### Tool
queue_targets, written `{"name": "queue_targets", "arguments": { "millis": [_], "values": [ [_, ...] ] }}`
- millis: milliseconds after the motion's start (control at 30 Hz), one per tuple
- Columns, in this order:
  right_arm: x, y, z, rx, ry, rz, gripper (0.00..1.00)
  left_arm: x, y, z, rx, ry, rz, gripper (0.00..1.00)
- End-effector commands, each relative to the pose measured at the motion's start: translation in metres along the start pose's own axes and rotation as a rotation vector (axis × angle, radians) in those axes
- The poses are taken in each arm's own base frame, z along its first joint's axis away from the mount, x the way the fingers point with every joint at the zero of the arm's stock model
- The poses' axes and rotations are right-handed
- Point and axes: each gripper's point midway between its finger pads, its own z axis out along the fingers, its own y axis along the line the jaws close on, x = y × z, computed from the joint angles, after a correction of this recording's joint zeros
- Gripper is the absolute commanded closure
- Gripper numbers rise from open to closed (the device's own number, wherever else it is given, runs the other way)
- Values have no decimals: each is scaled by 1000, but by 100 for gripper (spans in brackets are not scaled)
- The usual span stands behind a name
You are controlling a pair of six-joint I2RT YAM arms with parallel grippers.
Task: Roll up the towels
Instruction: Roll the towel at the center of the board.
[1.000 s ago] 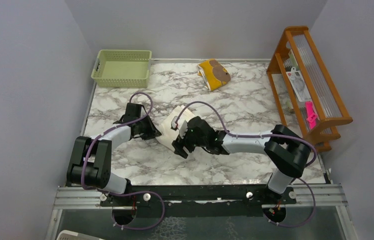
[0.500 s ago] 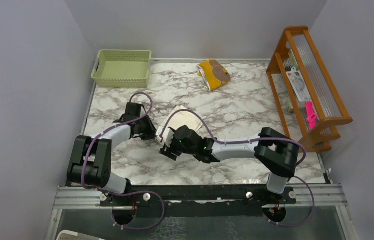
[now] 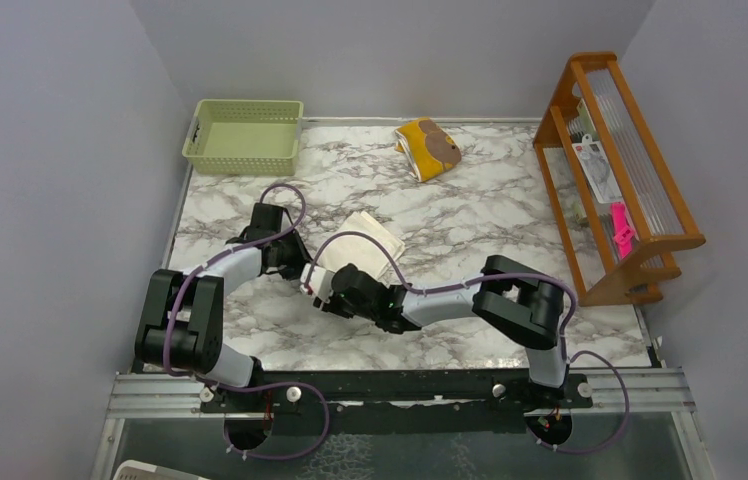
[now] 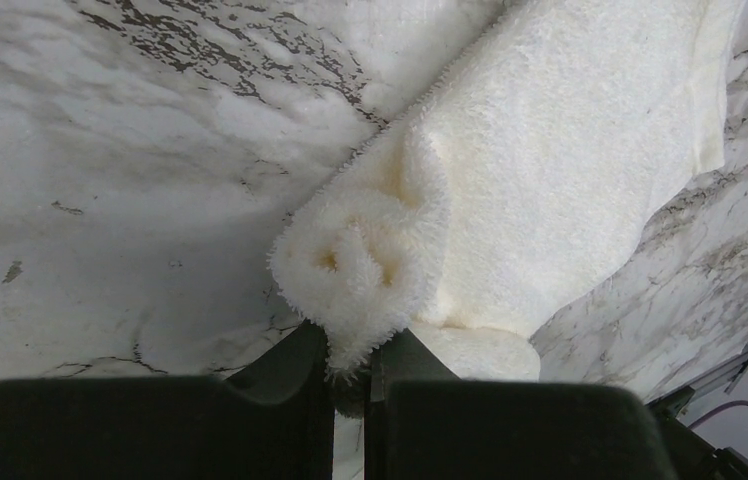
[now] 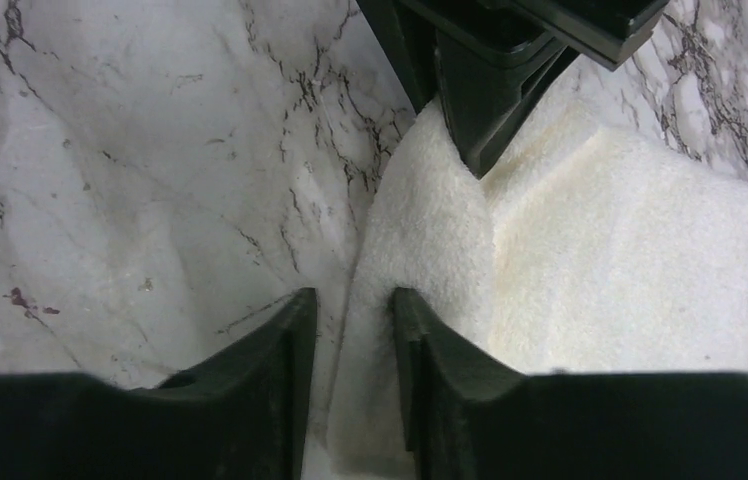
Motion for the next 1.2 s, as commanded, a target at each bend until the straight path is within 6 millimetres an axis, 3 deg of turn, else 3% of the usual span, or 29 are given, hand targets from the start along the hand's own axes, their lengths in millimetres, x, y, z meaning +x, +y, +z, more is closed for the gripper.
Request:
{"name": "queue_targets", "arguments": {
  "millis": [0, 100, 200, 267, 433, 467, 567, 667, 900, 1067, 1167],
  "values": [
    [43, 1, 3, 40, 149, 31, 73, 0, 3, -2, -13, 28, 10, 100],
    [58, 3, 3, 53, 221, 59, 97, -3, -2, -4, 1, 32, 22, 100],
    [71, 3, 1, 81, 267, 102, 99, -7, -4, -7, 0, 35, 35, 100],
    [69, 9, -3, 62, 265, 164, 99, -12, -6, -10, 1, 28, 41, 100],
    [30, 22, -24, -203, 139, 453, 99, -30, -10, -22, 17, -14, 44, 100],
    [22, 23, -28, -252, 115, 507, 99, -35, -13, -25, 24, -25, 44, 98],
    [-1, 21, -39, -380, 59, 640, 99, -49, -24, -35, 48, -72, 48, 76],
    [-18, 16, -47, -466, 10, 759, 99, -62, -36, -45, 70, -120, 59, 62],
    [-25, -21, -58, -595, -65, 1056, 99, -74, -54, -73, 130, -236, 106, 32],
    [-14, -50, -69, -666, -132, 1261, 99, -59, -57, -72, 197, -234, 102, 28],
    [0, -58, -63, -660, -86, 1344, 99, -45, -55, -65, 233, -199, 83, 28]
  ]
}}
